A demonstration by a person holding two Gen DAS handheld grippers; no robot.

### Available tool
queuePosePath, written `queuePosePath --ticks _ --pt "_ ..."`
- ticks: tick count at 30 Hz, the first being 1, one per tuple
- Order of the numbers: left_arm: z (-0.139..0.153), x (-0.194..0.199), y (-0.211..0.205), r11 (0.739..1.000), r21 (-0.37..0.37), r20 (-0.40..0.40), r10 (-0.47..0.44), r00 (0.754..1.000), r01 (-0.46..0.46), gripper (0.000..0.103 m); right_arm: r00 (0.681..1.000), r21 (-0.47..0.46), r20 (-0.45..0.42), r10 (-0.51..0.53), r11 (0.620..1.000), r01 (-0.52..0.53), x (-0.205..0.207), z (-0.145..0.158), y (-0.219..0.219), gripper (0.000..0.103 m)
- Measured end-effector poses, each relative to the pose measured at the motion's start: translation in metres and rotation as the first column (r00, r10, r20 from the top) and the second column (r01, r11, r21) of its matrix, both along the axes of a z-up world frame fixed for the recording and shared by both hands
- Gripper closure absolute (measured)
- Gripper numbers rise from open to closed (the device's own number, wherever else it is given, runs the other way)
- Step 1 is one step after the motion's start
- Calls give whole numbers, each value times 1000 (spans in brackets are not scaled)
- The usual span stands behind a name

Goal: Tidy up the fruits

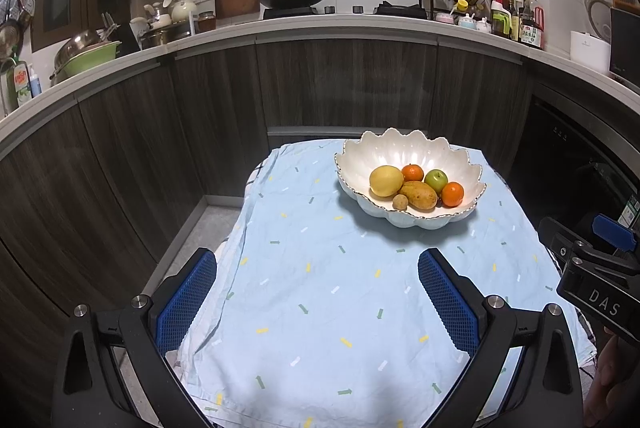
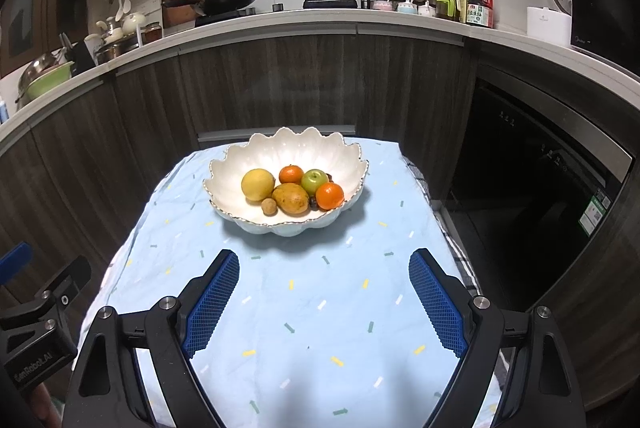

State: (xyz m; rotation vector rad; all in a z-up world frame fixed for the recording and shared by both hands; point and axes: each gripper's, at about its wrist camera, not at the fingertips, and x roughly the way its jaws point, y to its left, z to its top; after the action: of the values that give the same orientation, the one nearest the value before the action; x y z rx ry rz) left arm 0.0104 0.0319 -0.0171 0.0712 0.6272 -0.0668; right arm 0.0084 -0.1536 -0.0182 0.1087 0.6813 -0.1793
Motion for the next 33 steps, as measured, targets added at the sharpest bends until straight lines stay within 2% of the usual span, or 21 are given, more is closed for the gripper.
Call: queuePosePath --ticks 33 --pt "1 -1 -1 1000 4 2 -6 1000 6 0 1000 2 1 -1 1000 1 -1 -1 0 15"
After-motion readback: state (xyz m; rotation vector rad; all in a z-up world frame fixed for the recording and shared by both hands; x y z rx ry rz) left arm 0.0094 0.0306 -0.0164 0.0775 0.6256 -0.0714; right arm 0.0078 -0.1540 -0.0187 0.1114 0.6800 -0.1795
